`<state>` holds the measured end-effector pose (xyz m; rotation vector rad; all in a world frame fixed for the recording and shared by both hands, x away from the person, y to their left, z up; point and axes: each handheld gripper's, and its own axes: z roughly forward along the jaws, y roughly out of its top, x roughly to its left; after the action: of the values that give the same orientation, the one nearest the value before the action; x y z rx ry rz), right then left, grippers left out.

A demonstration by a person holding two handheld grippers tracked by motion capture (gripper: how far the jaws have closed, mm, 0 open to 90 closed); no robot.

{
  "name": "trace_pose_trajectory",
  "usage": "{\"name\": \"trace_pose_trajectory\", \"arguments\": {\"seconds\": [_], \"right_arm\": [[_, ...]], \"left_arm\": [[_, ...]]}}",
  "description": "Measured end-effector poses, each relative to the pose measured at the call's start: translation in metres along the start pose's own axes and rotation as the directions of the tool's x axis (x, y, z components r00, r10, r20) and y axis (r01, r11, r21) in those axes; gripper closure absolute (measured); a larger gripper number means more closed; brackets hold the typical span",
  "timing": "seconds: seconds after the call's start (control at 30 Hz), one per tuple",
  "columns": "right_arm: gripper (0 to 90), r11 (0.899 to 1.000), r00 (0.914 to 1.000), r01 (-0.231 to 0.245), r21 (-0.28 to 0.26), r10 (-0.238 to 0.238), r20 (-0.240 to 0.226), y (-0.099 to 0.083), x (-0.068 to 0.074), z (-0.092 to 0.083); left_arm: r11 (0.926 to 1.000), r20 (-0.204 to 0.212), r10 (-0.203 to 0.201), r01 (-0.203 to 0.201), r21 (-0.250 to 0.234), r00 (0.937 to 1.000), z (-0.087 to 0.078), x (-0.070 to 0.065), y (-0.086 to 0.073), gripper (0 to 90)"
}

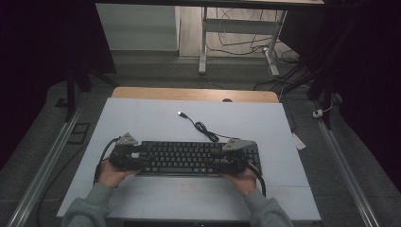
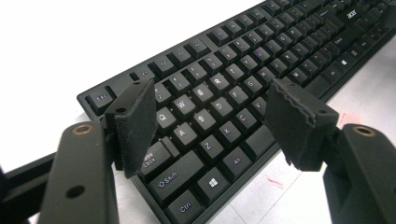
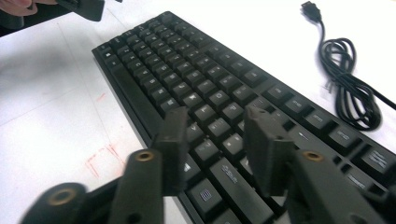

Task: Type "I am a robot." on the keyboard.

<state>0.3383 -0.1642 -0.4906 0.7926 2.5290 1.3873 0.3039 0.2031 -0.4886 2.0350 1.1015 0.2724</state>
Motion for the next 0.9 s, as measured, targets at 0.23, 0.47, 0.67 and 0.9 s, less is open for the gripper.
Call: {"name": "trace_pose_trajectory", "arguments": {"seconds": [0.23,0.47,0.67,0.9], "right_arm": [[83.2,1.000,0.9992,0.019,0.017,-0.019,-0.035,0.006,0.005,0.008],[89.8,0.999,0.9984,0.032,0.026,-0.031,-0.047,0.010,0.008,0.015],[89.8,0.999,0.9979,0.037,0.027,-0.036,-0.054,0.013,0.009,0.022],[89.8,0.998,0.9973,0.046,0.041,-0.043,-0.059,0.017,0.012,0.032]], "left_arm": [[1.0000,-0.002,0.001,-0.001,0.002,1.0000,0.001,0.000,0.000,33.9],[1.0000,-0.003,0.001,-0.001,-0.002,1.0000,0.000,0.000,0.000,33.9],[1.0000,-0.003,0.000,0.000,-0.002,1.0000,0.000,0.001,0.000,33.7],[1.0000,-0.004,0.000,0.000,-0.002,1.0000,0.000,0.000,0.000,33.7]]}}
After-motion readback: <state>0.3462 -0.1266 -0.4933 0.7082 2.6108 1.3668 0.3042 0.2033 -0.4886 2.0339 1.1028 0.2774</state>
